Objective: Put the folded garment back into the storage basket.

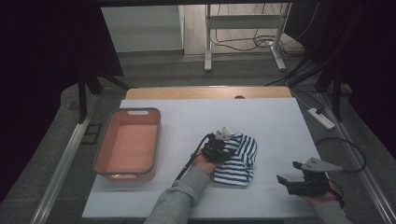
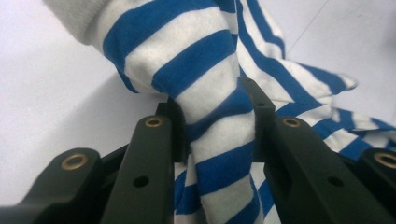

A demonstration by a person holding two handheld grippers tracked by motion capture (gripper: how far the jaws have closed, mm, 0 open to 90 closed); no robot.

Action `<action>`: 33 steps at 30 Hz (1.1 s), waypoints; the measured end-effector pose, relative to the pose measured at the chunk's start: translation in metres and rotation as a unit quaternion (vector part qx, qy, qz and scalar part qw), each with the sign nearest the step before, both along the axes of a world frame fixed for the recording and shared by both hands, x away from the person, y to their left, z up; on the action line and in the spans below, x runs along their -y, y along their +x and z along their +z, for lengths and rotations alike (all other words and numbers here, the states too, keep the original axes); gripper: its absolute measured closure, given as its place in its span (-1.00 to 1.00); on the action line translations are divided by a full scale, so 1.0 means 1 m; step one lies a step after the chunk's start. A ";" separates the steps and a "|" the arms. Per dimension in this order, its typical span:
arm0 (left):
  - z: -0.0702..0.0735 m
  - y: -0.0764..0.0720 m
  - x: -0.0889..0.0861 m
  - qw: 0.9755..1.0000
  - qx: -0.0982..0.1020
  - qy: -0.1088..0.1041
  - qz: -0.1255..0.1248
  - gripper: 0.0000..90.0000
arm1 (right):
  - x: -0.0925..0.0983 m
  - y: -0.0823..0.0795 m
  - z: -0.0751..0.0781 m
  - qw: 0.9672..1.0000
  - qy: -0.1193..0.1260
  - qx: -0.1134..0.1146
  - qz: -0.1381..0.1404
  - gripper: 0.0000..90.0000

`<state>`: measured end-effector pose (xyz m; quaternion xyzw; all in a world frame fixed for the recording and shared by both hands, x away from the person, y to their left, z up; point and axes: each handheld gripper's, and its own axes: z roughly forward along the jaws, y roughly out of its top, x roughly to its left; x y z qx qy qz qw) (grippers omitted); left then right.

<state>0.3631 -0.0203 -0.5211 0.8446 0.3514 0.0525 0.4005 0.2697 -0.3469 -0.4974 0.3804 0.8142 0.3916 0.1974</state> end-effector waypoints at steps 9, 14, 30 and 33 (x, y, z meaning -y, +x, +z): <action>0.020 -0.009 -0.012 0.999 0.015 -0.040 -0.004 0.56 | 0.000 0.000 0.000 1.000 -0.001 0.000 -0.003 -0.65; 0.028 -0.014 -0.018 0.998 0.024 -0.054 -0.003 0.57 | 0.001 0.000 0.000 1.000 -0.002 0.001 -0.005 -0.65; 0.048 -0.024 -0.037 0.995 0.039 -0.091 0.002 0.57 | 0.002 0.000 0.000 1.000 -0.003 0.002 -0.007 -0.65; 0.051 -0.025 -0.041 0.994 0.040 -0.097 0.006 0.57 | 0.002 0.000 0.000 1.000 -0.003 0.002 -0.008 -0.65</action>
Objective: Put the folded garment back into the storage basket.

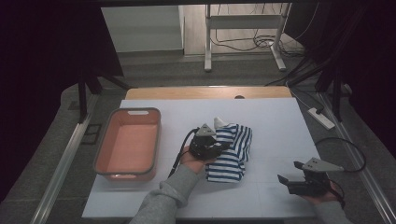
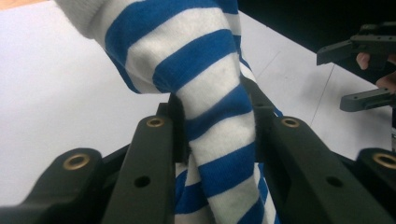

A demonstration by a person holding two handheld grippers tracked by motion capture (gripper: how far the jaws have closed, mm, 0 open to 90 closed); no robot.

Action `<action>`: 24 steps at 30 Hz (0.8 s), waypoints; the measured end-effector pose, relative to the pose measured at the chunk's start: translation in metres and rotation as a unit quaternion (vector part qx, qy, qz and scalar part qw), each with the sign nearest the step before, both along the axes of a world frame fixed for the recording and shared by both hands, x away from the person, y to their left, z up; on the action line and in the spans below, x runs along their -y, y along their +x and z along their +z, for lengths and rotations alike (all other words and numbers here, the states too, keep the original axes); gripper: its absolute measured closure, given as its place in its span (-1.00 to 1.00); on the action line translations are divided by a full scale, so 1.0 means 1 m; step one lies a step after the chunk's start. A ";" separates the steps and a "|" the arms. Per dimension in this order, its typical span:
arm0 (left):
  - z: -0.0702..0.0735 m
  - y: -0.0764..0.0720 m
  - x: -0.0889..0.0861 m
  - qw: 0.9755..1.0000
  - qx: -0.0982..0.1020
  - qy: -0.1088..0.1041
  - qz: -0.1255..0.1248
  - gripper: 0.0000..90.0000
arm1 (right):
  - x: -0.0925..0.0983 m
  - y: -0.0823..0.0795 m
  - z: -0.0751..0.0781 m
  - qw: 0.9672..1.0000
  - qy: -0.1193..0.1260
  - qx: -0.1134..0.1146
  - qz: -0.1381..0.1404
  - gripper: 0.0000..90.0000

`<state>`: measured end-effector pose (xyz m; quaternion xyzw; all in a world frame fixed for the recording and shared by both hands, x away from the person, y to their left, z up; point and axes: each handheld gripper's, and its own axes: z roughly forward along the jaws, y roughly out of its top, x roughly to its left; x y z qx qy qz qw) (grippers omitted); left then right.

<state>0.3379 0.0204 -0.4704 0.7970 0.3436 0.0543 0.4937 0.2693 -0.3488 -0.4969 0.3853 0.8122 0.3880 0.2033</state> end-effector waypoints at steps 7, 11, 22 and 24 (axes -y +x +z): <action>0.005 -0.003 -0.007 1.000 0.004 -0.009 0.008 0.57 | 0.000 0.000 0.000 1.000 0.000 0.002 0.001 -0.66; 0.006 -0.005 -0.010 1.000 0.006 -0.013 0.010 0.57 | 0.000 0.000 0.000 1.000 0.000 0.002 0.000 -0.66; 0.011 -0.010 -0.021 0.999 0.018 -0.025 0.019 0.57 | 0.000 0.000 0.000 1.000 0.000 0.002 0.000 -0.66; 0.012 -0.011 -0.024 0.999 0.021 -0.029 0.019 0.57 | 0.000 0.000 0.000 1.000 0.000 0.002 -0.001 -0.66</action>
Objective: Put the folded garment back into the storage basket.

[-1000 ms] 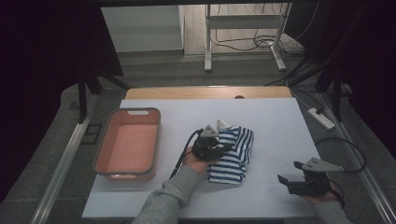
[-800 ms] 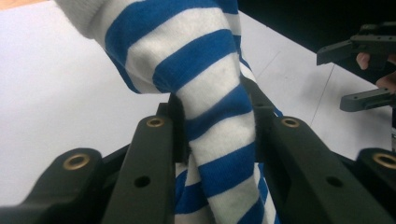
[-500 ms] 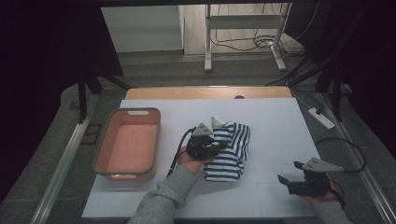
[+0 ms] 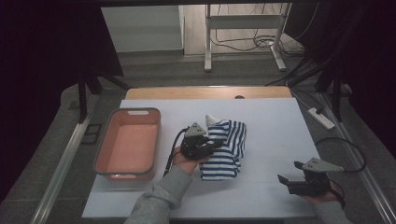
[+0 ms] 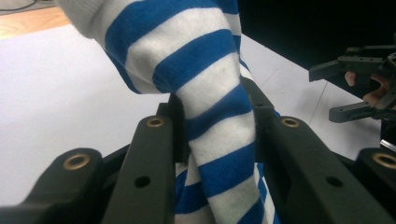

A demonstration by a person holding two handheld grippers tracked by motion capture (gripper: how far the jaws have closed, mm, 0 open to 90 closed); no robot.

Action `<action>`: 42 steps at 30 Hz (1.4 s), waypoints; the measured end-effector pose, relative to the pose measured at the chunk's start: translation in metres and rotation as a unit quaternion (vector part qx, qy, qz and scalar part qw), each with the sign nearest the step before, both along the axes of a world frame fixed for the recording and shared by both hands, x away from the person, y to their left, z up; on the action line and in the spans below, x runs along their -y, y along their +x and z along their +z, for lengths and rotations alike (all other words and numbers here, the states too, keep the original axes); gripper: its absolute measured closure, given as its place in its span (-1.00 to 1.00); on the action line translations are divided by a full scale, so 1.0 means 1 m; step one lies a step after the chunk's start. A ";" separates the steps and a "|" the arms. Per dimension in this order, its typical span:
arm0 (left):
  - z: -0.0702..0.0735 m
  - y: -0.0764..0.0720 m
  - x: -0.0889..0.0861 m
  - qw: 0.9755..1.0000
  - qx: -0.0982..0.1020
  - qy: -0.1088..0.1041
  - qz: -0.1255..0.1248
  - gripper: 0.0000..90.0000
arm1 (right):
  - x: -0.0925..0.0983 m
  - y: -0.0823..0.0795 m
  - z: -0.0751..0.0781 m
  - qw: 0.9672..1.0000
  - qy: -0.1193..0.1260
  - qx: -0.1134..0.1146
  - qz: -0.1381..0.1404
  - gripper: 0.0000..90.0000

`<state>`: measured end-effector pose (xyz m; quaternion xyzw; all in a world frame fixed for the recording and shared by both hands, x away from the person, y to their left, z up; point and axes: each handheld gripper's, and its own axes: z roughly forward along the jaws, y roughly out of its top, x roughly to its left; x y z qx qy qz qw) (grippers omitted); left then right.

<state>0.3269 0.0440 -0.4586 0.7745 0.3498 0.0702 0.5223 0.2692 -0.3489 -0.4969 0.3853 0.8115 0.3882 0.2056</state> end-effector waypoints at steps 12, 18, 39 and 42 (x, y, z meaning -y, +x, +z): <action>0.001 -0.004 -0.013 1.000 0.000 -0.011 0.006 0.57 | 0.001 0.000 0.000 1.000 0.000 0.000 -0.003 -0.66; 0.005 -0.007 -0.017 1.000 0.003 -0.019 0.005 0.57 | 0.001 0.000 0.000 1.000 0.000 0.000 -0.002 -0.66; 0.014 -0.009 -0.039 0.999 0.016 -0.035 0.027 0.57 | 0.001 0.000 0.000 1.000 0.000 0.000 -0.002 -0.65; 0.015 -0.009 -0.041 0.999 0.019 -0.033 0.029 0.57 | 0.001 0.000 0.000 1.000 0.000 0.000 -0.002 -0.65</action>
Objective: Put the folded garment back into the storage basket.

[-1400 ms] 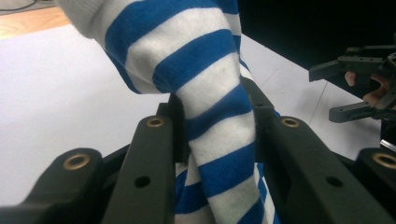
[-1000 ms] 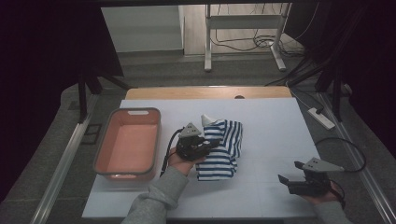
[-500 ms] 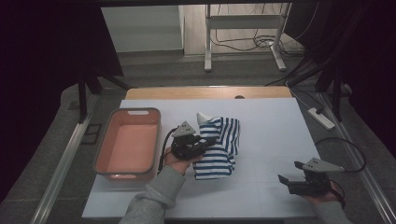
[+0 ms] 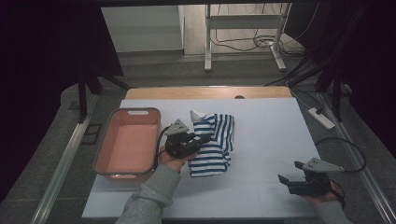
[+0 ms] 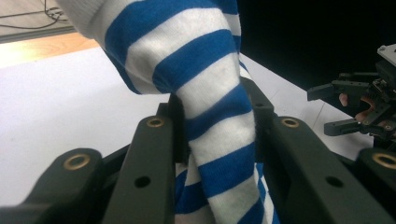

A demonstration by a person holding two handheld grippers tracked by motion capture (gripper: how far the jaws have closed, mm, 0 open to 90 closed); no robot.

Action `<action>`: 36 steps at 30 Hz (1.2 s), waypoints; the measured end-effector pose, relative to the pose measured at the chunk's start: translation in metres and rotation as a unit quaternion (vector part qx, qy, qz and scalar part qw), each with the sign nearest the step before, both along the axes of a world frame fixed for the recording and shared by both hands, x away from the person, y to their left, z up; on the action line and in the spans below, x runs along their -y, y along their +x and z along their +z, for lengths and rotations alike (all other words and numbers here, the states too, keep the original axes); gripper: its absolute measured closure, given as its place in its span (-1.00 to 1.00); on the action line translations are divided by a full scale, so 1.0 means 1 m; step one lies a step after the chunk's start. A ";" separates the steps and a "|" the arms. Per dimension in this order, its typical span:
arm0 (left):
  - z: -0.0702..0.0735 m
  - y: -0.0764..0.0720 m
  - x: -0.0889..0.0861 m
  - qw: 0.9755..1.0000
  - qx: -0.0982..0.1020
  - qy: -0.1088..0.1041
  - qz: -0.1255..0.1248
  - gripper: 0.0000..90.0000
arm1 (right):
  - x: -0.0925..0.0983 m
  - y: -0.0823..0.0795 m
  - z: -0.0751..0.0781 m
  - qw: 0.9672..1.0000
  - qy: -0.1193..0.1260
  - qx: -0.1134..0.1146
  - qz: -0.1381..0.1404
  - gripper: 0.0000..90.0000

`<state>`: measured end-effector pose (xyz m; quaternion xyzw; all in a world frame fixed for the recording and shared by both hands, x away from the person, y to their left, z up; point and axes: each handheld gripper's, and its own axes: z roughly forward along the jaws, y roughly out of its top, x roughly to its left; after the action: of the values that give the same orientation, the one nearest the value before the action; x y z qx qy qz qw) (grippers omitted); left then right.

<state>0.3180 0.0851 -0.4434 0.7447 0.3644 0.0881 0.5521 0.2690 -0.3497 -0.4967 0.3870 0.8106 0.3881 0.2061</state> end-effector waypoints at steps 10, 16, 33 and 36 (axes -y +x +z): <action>0.005 -0.001 -0.004 1.000 0.006 0.000 0.004 0.57 | 0.000 0.000 0.000 1.000 0.000 0.000 0.000 -0.65; 0.009 -0.003 -0.007 1.000 0.010 -0.001 0.006 0.57 | 0.000 0.000 0.000 1.000 -0.001 0.000 0.000 -0.65; 0.018 -0.006 -0.019 1.000 0.022 -0.011 0.016 0.57 | 0.000 0.000 0.000 1.000 -0.002 0.001 -0.002 -0.64; 0.020 -0.005 -0.023 0.999 0.023 -0.015 0.020 0.57 | 0.000 0.000 0.000 1.000 -0.002 0.002 -0.002 -0.64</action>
<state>0.3129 0.1080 -0.4236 0.7266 0.3674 0.1110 0.5699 0.2689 -0.3498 -0.4965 0.3875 0.8104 0.3864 0.2090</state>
